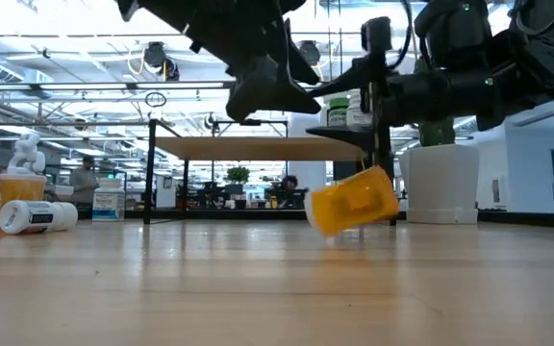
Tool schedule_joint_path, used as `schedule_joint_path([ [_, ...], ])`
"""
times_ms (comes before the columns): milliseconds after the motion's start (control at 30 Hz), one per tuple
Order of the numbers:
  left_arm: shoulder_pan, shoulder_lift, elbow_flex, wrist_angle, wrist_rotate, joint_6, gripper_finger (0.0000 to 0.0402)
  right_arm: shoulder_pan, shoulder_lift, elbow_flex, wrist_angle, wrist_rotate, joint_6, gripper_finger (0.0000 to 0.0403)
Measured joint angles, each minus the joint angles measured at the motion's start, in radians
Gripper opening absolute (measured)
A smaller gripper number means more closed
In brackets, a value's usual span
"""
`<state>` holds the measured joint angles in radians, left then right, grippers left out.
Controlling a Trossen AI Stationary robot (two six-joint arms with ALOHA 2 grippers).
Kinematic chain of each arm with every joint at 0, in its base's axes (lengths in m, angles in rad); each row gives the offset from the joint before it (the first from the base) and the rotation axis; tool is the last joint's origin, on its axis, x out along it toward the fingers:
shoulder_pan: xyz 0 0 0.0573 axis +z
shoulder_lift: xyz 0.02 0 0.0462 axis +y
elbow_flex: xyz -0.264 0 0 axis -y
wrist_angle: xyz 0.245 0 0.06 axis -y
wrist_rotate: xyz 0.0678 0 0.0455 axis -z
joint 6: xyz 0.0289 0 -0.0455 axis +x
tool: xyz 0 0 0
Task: Pick and place medicine bottles onto shelf by color
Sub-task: Put the top right orange pill bottle on the shelf
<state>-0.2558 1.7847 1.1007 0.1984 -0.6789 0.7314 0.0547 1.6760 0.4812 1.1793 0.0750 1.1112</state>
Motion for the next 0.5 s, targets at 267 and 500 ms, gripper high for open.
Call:
schedule_joint_path([
  [267, -0.001, 0.000, 0.027, -0.101, -0.028, -0.204, 0.0274, -0.009, -0.096, 0.000, -0.218, -0.261, -0.553, 0.0182],
  [500, 0.059, 0.000, 0.025, -0.292, 0.199, -0.694, 0.0274, 0.125, -0.244, 0.040, -0.769, -0.130, -0.660, 0.0200],
])
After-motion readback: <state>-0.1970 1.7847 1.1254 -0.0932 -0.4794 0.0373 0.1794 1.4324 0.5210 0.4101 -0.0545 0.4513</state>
